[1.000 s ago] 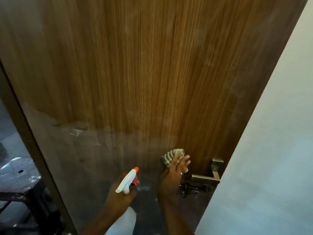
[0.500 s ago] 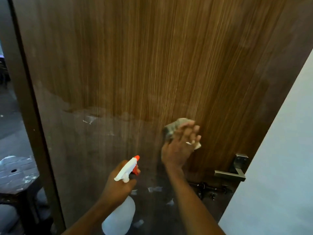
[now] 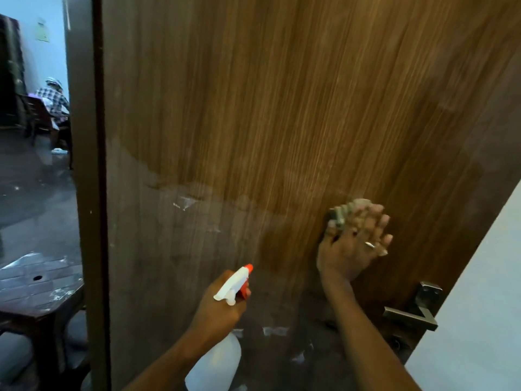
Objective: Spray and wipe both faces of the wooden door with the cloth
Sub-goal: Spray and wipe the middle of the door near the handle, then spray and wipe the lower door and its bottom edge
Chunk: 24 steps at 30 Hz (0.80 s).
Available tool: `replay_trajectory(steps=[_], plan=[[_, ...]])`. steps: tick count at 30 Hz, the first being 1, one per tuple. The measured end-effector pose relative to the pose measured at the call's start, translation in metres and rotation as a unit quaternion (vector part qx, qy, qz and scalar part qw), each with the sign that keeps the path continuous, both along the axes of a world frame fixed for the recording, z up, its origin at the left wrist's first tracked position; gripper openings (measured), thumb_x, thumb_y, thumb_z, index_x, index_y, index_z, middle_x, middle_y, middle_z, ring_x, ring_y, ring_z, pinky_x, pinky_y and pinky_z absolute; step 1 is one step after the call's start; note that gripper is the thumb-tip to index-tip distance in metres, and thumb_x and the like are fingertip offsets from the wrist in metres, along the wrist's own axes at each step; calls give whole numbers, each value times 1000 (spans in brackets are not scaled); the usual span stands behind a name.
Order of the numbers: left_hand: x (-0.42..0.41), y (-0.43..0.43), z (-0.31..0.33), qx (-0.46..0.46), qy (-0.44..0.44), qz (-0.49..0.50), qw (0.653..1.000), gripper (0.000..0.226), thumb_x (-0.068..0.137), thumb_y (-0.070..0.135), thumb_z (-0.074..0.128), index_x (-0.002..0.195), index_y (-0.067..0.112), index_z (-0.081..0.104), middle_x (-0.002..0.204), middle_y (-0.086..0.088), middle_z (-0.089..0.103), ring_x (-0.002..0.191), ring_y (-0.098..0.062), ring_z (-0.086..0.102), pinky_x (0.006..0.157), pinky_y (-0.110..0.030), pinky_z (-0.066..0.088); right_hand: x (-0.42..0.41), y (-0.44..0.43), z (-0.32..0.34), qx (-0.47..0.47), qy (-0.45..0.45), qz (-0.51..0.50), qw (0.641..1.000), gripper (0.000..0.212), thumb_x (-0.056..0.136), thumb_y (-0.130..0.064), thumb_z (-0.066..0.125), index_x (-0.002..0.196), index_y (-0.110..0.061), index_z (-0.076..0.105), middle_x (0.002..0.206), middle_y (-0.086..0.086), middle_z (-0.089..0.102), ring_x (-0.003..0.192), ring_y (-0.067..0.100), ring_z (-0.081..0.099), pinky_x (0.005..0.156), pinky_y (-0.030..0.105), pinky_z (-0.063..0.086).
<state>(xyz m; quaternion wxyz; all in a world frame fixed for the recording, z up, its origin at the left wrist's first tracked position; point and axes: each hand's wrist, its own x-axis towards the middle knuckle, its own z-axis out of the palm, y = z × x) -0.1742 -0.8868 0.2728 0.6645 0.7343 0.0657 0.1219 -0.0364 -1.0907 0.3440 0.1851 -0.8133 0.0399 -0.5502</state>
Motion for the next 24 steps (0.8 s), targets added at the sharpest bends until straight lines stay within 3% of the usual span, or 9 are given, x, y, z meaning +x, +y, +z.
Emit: replay_trajectory(steps=[2, 4, 6, 9, 14, 16, 19, 21, 24], plan=[[1, 9, 4, 8, -36, 15, 999, 39, 84, 1, 63, 122, 7, 54, 114, -13, 63, 94, -20, 63, 80, -15, 52, 3, 33, -17, -151, -21, 39, 988, 58, 97, -42, 45, 149, -19, 37, 158, 18, 30, 148, 38, 21, 118, 59, 13], [-2, 15, 7, 33, -61, 19, 997, 43, 83, -6, 60, 120, 17, 57, 103, -1, 68, 88, -12, 65, 71, -6, 50, 5, 46, -50, -322, -36, 74, 943, 59, 98, -44, 47, 152, -26, 35, 159, 13, 30, 147, 35, 26, 116, 59, 22], [-2, 24, 4, 36, -77, 37, 996, 37, 82, -12, 59, 116, 4, 59, 91, -5, 69, 85, -5, 66, 65, -7, 50, 8, 26, -76, -414, -35, 96, 904, 66, 96, -46, 51, 155, -29, 27, 162, 8, 23, 146, 34, 28, 114, 57, 29], [-7, 43, -5, 39, -55, 64, 996, 30, 82, -6, 62, 112, -6, 59, 100, -17, 67, 85, -10, 67, 65, -10, 52, 4, -19, -85, -406, -30, 87, 909, 68, 91, -42, 51, 154, -31, 27, 164, 8, 14, 145, 36, 28, 113, 59, 27], [-14, 70, -5, 23, -40, 107, 993, 35, 81, 4, 68, 114, 5, 59, 104, -10, 66, 89, -23, 65, 72, -16, 53, 6, 37, -3, -194, -58, 41, 978, 59, 96, -40, 50, 151, -28, 34, 159, 14, 28, 145, 39, 28, 115, 61, 19], [-16, 78, -3, 30, -40, 121, 991, 33, 81, 5, 68, 113, 8, 58, 102, -7, 66, 88, -22, 65, 66, -12, 53, 8, 96, 18, -237, -100, 72, 964, 55, 97, -40, 48, 150, -28, 40, 157, 13, 33, 145, 36, 30, 116, 60, 20], [-19, 93, -2, 27, -38, 136, 990, 30, 82, 3, 66, 111, 6, 58, 100, -8, 66, 85, -21, 65, 60, -9, 51, 12, 139, -9, -419, -119, 113, 893, 63, 96, -40, 52, 154, -27, 30, 160, 9, 28, 146, 32, 28, 114, 56, 29], [-20, 101, -2, 27, -36, 135, 990, 31, 82, 6, 67, 112, 6, 60, 99, -7, 67, 86, -21, 66, 64, -11, 53, 13, 122, -43, -480, -107, 135, 860, 72, 92, -37, 59, 155, -27, 26, 161, 7, 25, 147, 31, 27, 113, 53, 32], [-19, 111, 1, 36, -33, 132, 990, 33, 81, 10, 70, 111, 11, 59, 100, -4, 67, 88, -22, 66, 71, -16, 55, 7, 74, -66, -492, -85, 122, 858, 80, 87, -31, 64, 156, -30, 24, 162, 6, 22, 148, 29, 24, 114, 53, 29]])
